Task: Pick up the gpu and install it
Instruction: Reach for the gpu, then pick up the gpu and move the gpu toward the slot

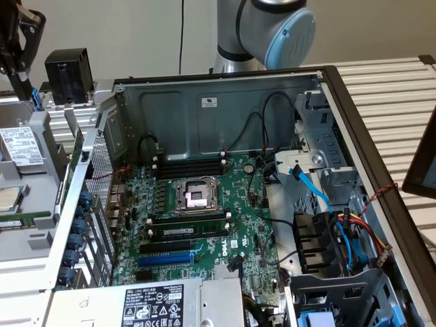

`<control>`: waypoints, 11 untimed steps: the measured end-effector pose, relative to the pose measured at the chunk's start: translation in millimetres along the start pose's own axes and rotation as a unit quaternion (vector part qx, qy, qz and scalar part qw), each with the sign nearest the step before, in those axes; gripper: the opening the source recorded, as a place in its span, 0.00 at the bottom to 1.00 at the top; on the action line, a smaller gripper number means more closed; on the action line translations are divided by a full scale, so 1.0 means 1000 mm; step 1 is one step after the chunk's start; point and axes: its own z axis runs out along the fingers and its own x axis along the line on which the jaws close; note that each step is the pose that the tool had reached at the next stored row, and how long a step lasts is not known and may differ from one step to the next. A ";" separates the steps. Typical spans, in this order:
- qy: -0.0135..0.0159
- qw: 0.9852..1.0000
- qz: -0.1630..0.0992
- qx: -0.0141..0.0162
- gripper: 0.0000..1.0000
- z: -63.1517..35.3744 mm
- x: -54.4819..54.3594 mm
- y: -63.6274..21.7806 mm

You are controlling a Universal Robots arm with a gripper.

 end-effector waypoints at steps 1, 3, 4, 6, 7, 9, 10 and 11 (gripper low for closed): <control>0.000 1.000 0.000 0.000 0.11 0.0000 0.002 -0.0001; 0.000 1.000 0.000 -0.001 0.11 0.0002 0.004 0.0000; 0.000 1.000 0.000 -0.001 0.11 0.0002 0.004 0.0000; 0.000 1.000 0.000 -0.001 0.11 0.0001 0.004 0.0000; 0.000 1.000 0.000 -0.001 0.11 0.0002 0.004 0.0000; 0.000 1.000 0.000 -0.001 0.11 0.0002 0.005 -0.0001; 0.000 1.000 0.000 -0.001 0.11 0.0003 0.005 -0.0001; 0.000 1.000 0.000 -0.001 0.11 0.0003 0.005 -0.0001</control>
